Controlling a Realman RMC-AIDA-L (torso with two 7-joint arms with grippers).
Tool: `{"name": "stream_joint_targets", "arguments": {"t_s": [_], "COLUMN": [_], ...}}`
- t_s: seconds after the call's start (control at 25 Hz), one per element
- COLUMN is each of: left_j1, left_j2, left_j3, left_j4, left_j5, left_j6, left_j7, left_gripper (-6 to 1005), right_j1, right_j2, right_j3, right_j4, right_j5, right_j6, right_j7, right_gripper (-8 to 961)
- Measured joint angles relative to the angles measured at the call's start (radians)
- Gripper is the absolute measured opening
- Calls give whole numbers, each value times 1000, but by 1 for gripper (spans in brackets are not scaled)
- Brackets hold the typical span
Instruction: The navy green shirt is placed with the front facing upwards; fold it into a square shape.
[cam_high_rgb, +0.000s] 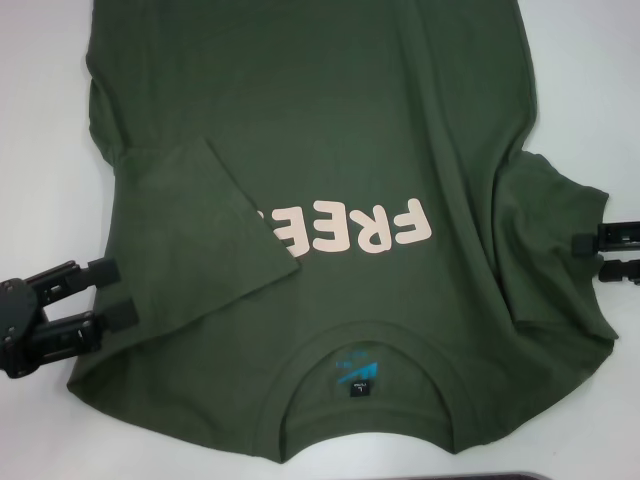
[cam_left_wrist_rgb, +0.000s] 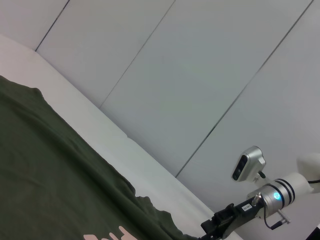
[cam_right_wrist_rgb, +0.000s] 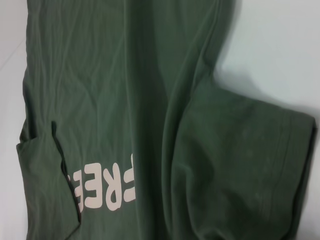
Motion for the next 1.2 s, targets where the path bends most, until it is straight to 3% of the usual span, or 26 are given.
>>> {"name": "stream_joint_targets", "arguments": {"t_s": [0.8, 1.2], "left_j1": [0, -3], "left_j2": [-3, -3], "left_j3": [0, 3], "left_j4": [0, 0], "left_j5": [0, 0], "left_j6": [0, -2], "left_j7": [2, 1], "left_gripper": [877, 877], "right_j1": [26, 29], "right_j2": [9, 2], "right_j3": [8, 5], "right_j4": [25, 23], "right_j5": [10, 62], "right_j6": [13, -19], "right_j7": [-22, -39], "right_gripper": [848, 849]}}
